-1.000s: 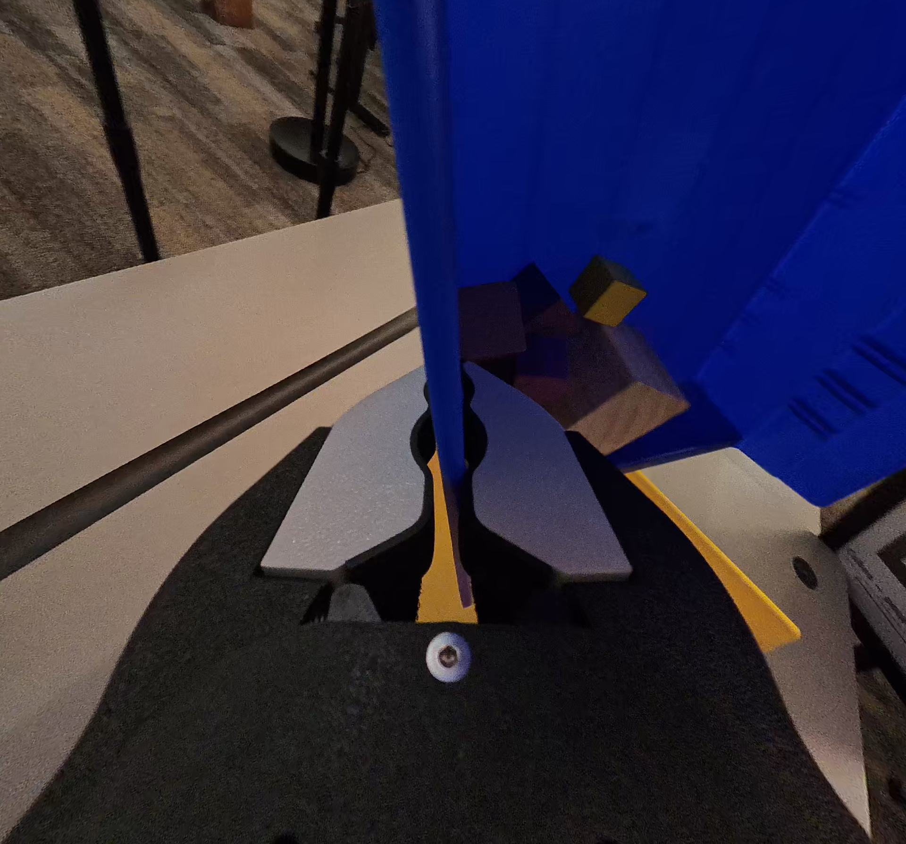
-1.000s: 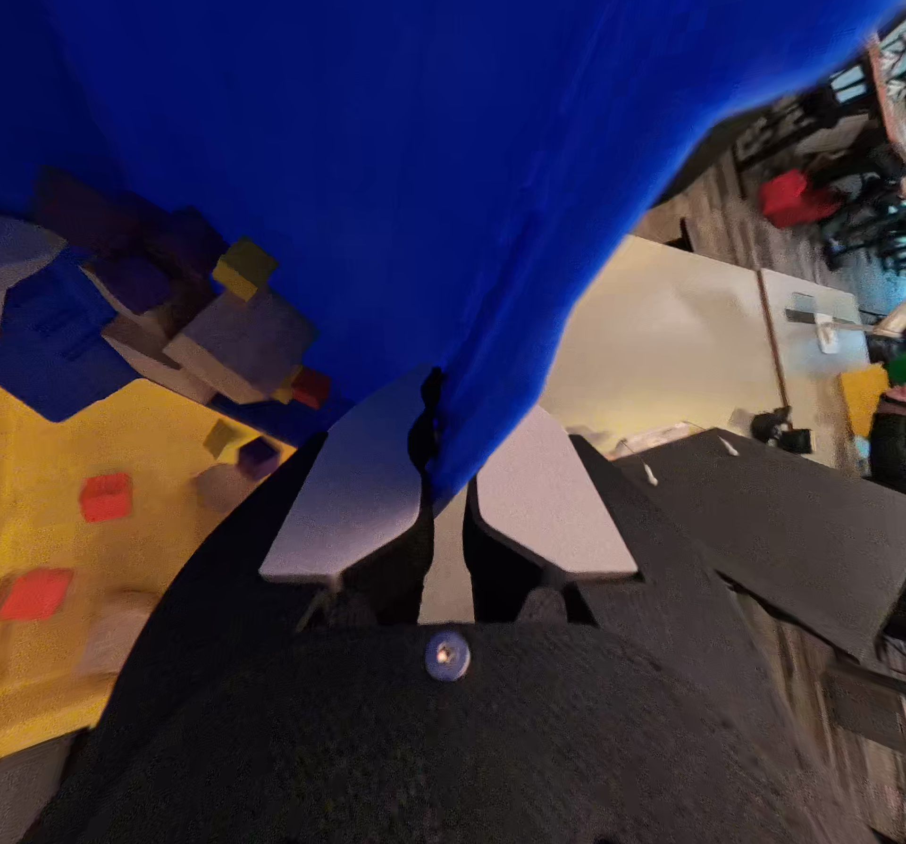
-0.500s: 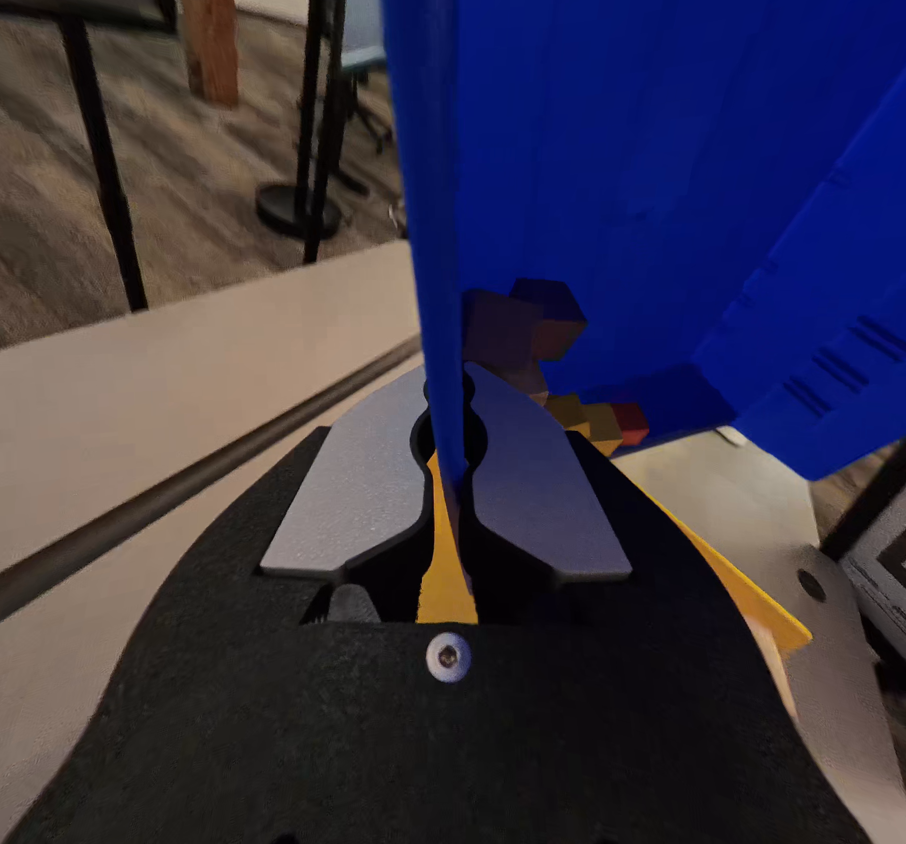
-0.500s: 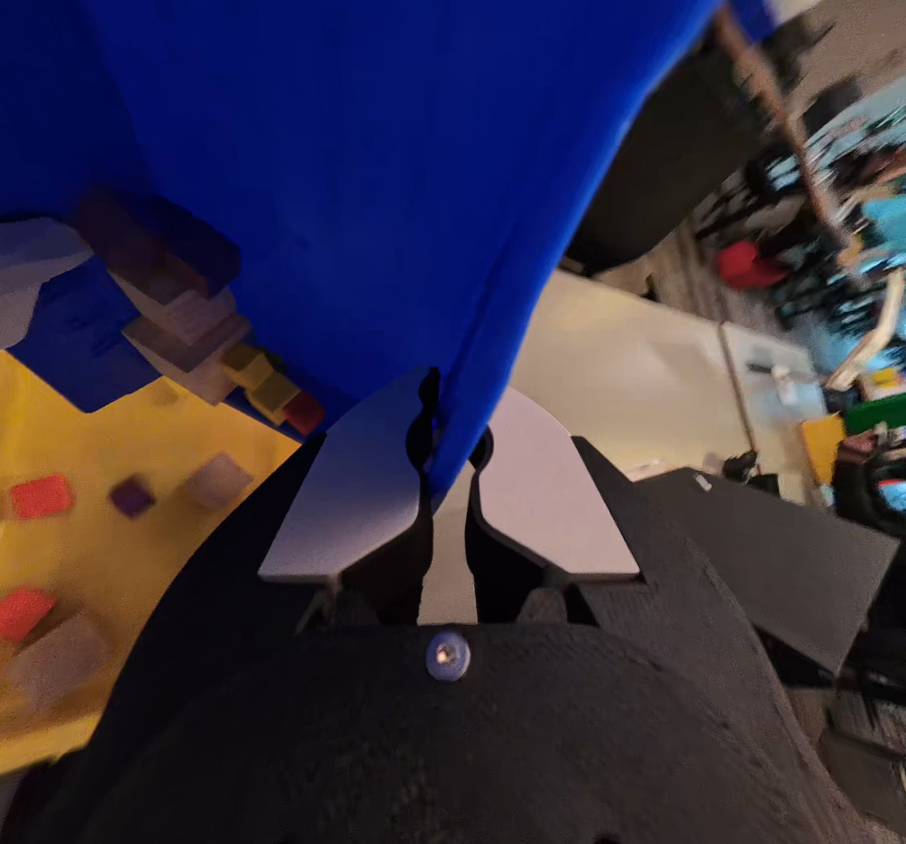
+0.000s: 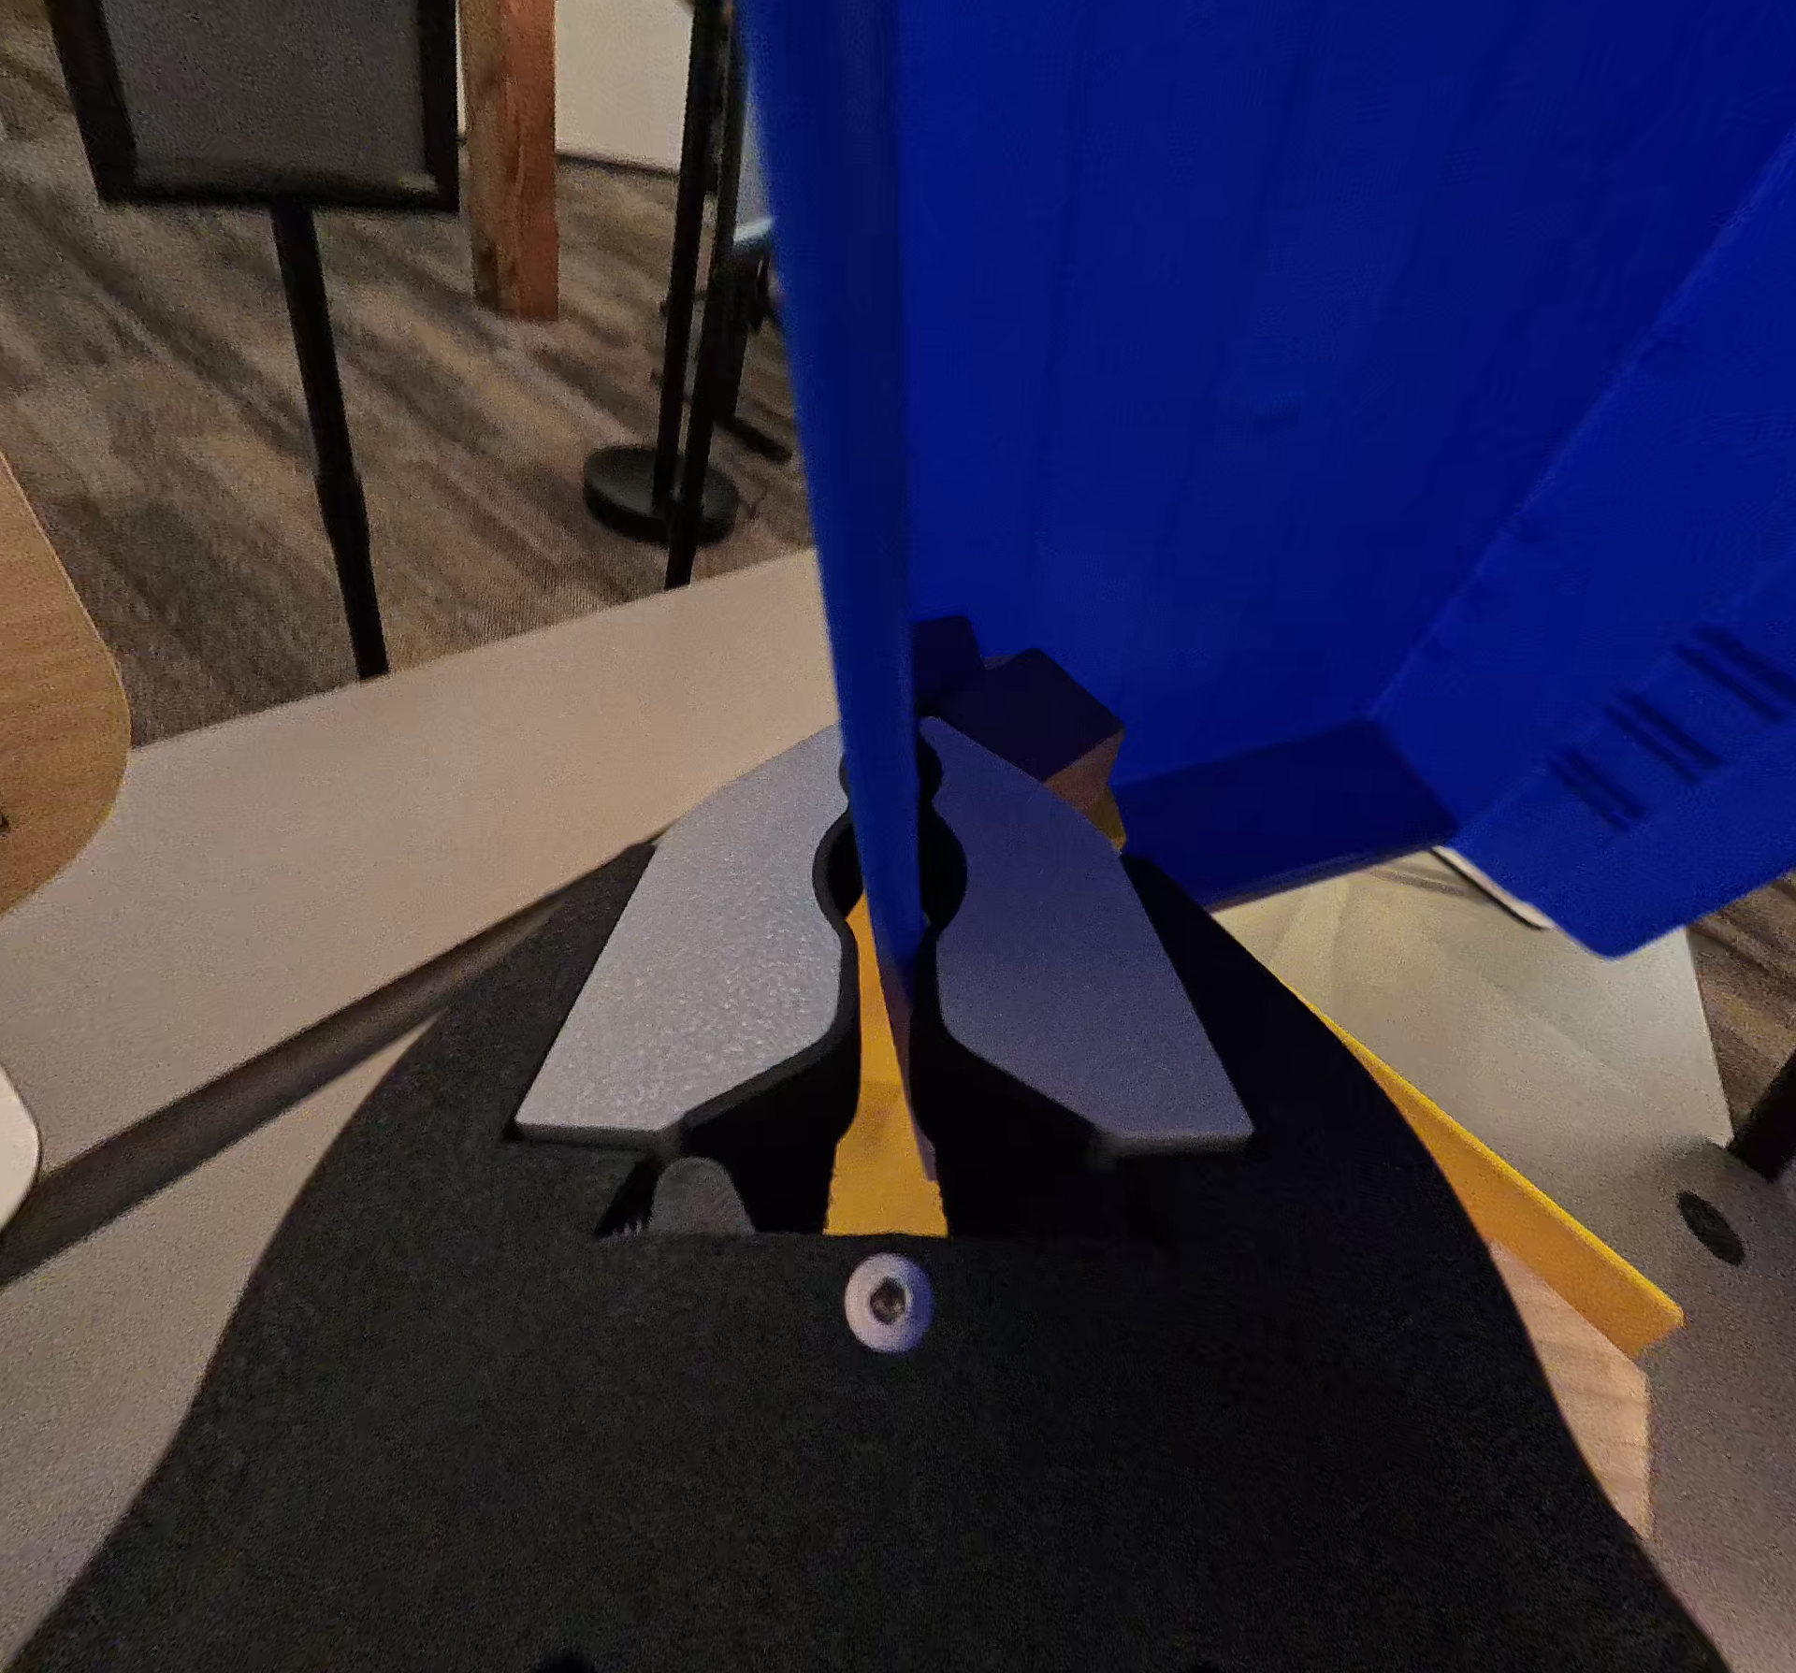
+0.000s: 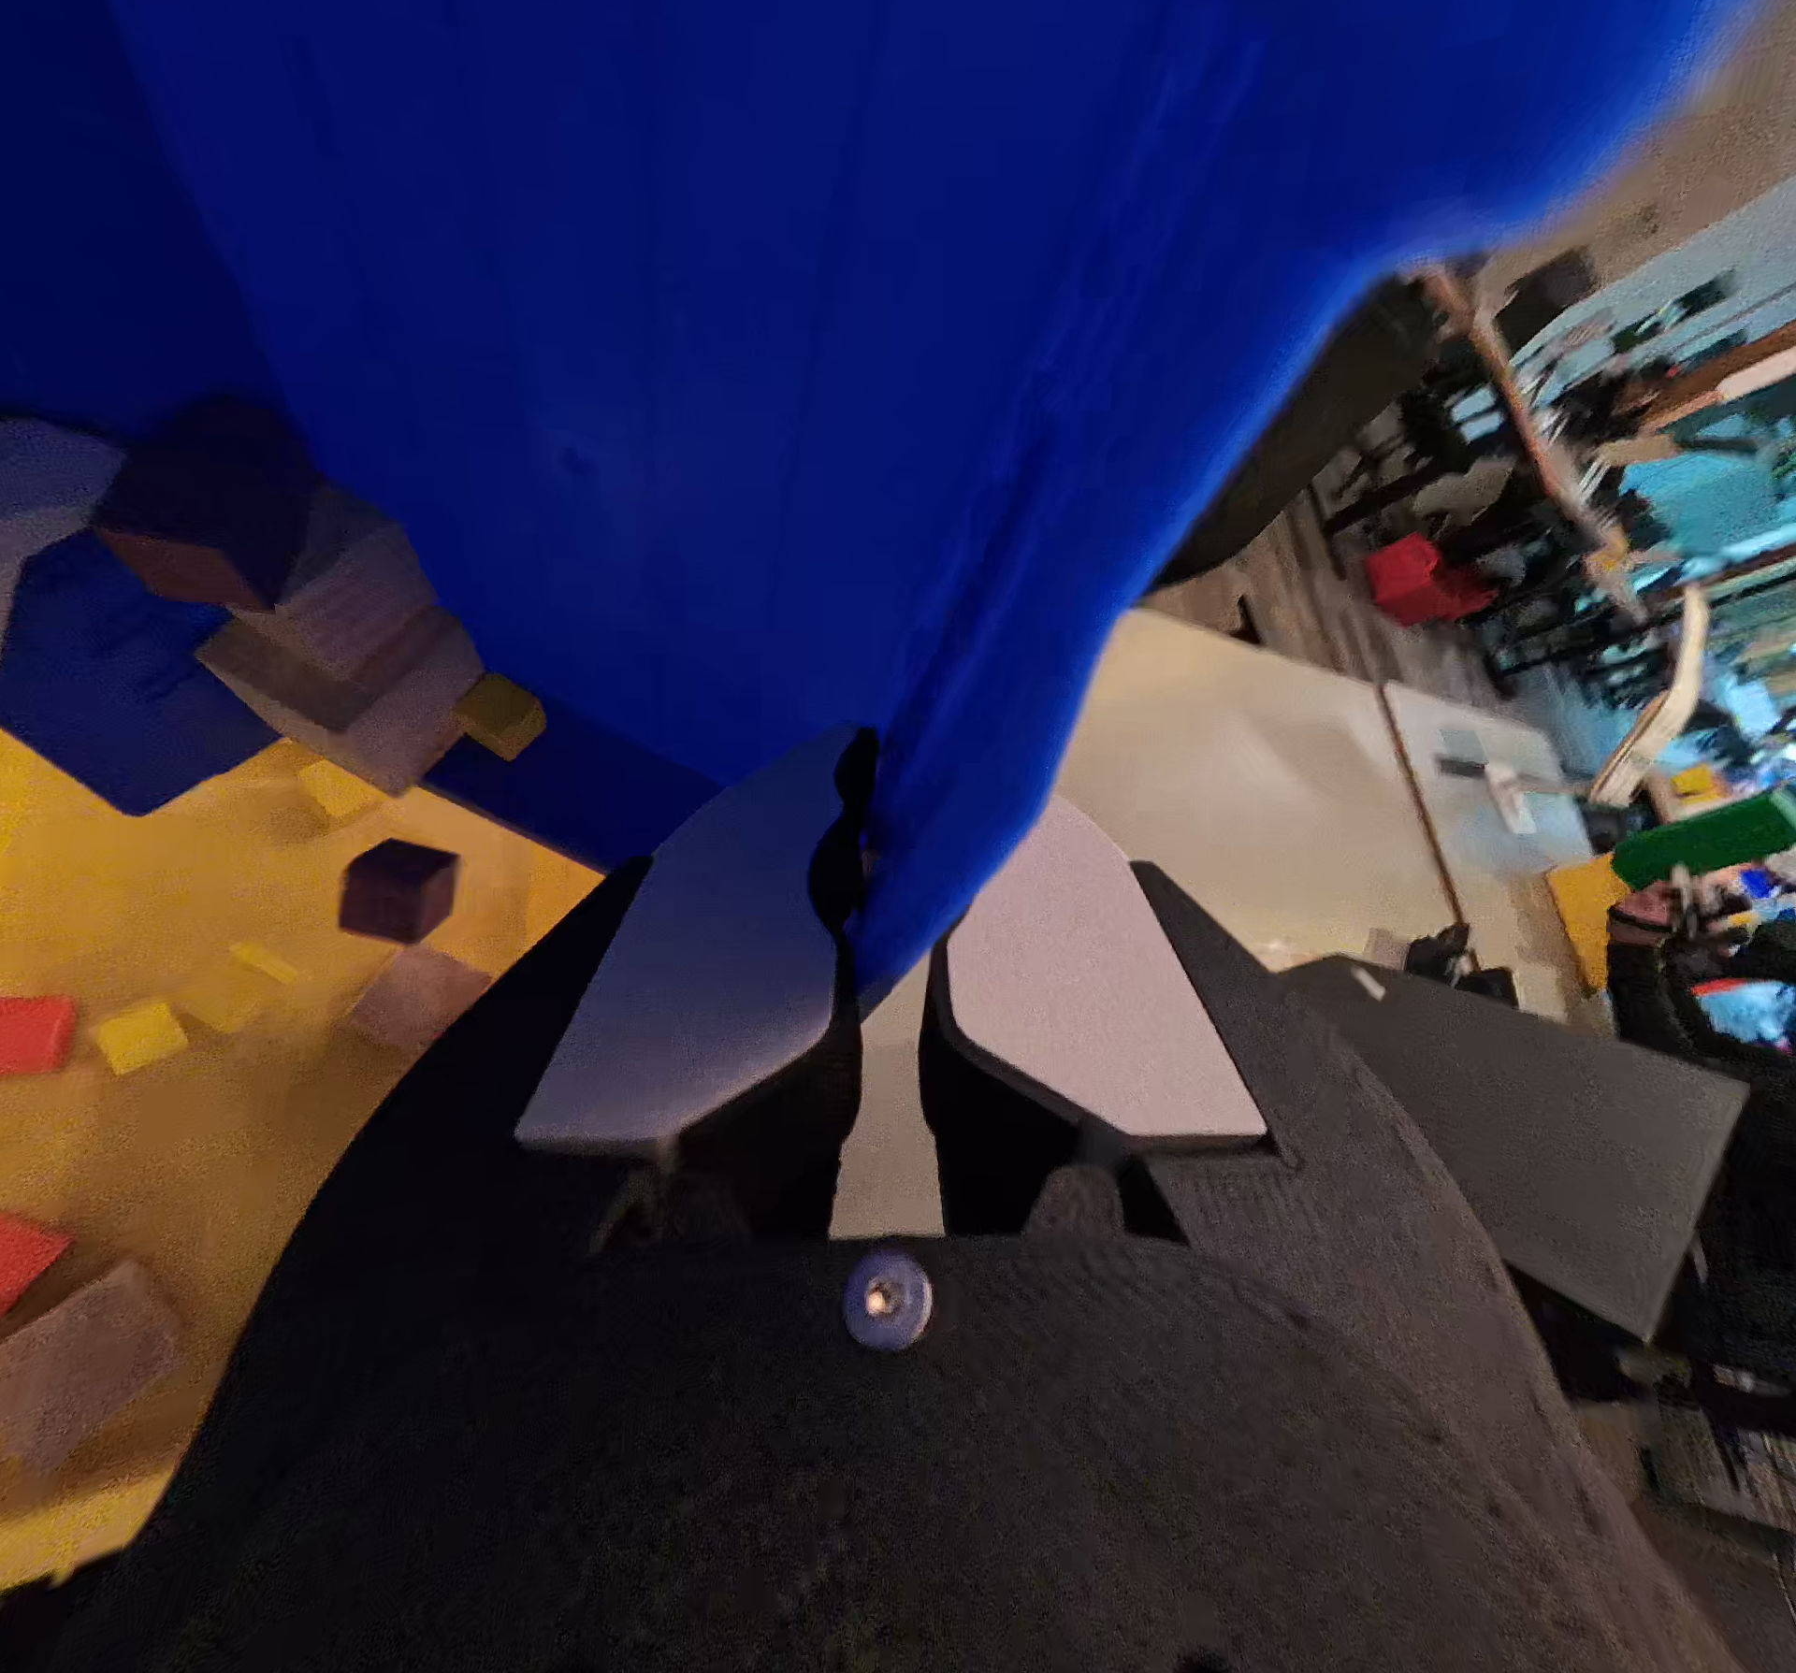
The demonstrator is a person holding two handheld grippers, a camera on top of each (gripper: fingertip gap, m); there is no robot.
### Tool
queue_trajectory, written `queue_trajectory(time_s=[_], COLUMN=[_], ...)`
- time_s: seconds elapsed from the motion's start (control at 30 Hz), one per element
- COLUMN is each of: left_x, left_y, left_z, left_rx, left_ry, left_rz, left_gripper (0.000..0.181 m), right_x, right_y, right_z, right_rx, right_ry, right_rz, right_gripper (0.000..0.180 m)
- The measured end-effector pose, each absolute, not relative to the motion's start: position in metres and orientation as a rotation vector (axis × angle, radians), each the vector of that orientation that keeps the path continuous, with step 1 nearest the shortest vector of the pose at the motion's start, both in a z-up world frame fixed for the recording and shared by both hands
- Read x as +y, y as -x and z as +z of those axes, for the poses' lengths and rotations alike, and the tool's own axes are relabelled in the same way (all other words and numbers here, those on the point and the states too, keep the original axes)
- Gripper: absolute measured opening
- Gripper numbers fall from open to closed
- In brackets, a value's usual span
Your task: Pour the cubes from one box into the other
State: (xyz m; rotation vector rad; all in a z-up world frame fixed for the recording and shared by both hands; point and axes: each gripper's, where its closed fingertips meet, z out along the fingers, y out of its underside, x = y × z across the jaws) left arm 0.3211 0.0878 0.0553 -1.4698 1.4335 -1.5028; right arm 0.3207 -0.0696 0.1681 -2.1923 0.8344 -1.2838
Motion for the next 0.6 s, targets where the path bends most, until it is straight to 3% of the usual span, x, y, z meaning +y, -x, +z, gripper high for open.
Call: queue_trajectory(time_s=[0.27,0.4,0.5,0.6], left_x=[0.079,0.077,0.080,0.077], left_y=[-0.320,-0.316,-0.324,-0.319], left_z=[0.049,0.069,0.051,0.059], left_rx=[1.478,1.394,1.488,1.447], left_ry=[1.506,1.337,1.495,1.398], left_rz=[-1.488,-1.564,-1.474,-1.537], left_gripper=[0.005,0.004,0.004,0.004], right_x=[-0.079,-0.078,-0.083,-0.083], right_y=[-0.321,-0.303,-0.321,-0.309], right_z=[0.157,0.183,0.155,0.165], right_rx=[0.926,0.790,0.924,0.858], right_ry=[2.287,2.144,2.267,2.210], right_rz=[-1.221,-1.340,-1.217,-1.256], right_gripper=[0.008,0.007,0.008,0.009])
